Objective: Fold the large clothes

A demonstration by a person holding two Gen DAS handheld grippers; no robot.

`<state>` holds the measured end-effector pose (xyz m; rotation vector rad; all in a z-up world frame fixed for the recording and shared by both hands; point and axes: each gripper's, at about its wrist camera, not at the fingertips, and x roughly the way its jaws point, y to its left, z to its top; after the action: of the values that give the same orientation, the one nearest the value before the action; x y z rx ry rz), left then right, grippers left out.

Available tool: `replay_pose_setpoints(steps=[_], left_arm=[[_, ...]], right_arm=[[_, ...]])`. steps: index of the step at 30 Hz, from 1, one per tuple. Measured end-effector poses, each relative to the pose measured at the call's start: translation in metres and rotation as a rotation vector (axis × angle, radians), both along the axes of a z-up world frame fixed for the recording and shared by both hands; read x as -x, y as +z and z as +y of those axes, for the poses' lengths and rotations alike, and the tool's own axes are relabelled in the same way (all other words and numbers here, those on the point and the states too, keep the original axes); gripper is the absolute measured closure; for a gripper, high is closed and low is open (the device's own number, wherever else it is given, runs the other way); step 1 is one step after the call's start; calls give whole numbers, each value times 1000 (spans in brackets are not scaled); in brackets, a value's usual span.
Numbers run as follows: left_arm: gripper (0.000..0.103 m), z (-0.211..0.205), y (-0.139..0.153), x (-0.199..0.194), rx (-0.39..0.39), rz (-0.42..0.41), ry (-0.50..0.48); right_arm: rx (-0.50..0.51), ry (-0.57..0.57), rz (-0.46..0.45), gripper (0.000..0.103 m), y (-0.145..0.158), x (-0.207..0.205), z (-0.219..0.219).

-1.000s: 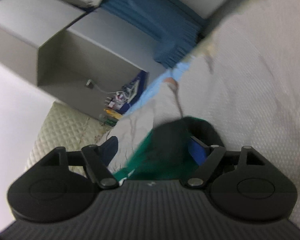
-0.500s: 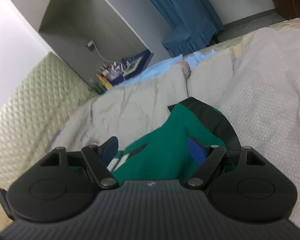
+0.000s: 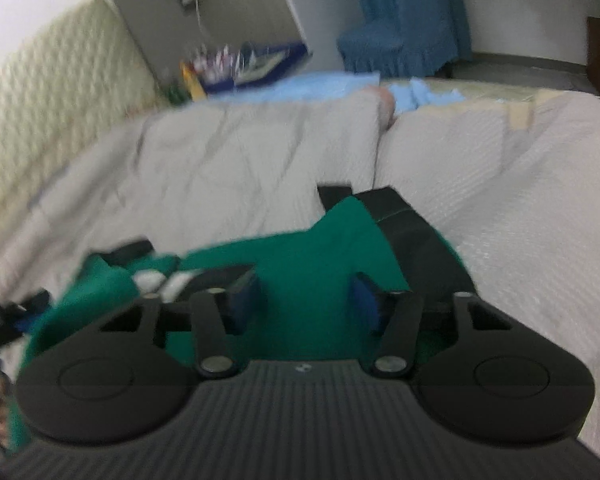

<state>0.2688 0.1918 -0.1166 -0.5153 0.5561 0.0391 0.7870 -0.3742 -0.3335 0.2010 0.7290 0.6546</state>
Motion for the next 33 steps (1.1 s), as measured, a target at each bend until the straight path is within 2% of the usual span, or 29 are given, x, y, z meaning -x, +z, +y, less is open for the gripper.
replay_pose_setpoints(steps=[2,4,7,10,13,16,20,21,24,27,29,33], left_arm=[[22,0,0,1,-9,-1,3],[22,1,0,3,-7,-4,11],[22,3,0,4,-1,-12,23],[22,2,3,7,-7,-33,28],[22,1,8,12,-14,-67,41],[22,2,13,18,-34,-98,57],[22,3,19,23,-67,-118,82],[22,3,19,22,-74,-110,81],[22,2,11,13,-74,-47,72],[22,-2,-5,-3,-97,72,46],[21,-5,-13,-8,-131,104,39],[20,1,-15,-7,-95,102,47]], right_arm=[[67,1,-3,93,-6,-7,12],[55,-1,-19,97,-3,-7,11],[-65,-65,-69,98,15,-6,-14],[-189,-183,-156,98,36,-6,-49],[-255,-306,-179,98,40,-13,-82],[-267,-377,-151,99,31,-26,-99],[-211,-508,-169,100,19,-40,-112],[-224,-525,-137,100,14,-44,-118],[-274,-505,-14,100,-10,-53,-127],[-212,-459,17,100,-22,-53,-112],[-169,-419,15,100,-25,-51,-98],[-81,-356,-44,100,-19,-41,-72]])
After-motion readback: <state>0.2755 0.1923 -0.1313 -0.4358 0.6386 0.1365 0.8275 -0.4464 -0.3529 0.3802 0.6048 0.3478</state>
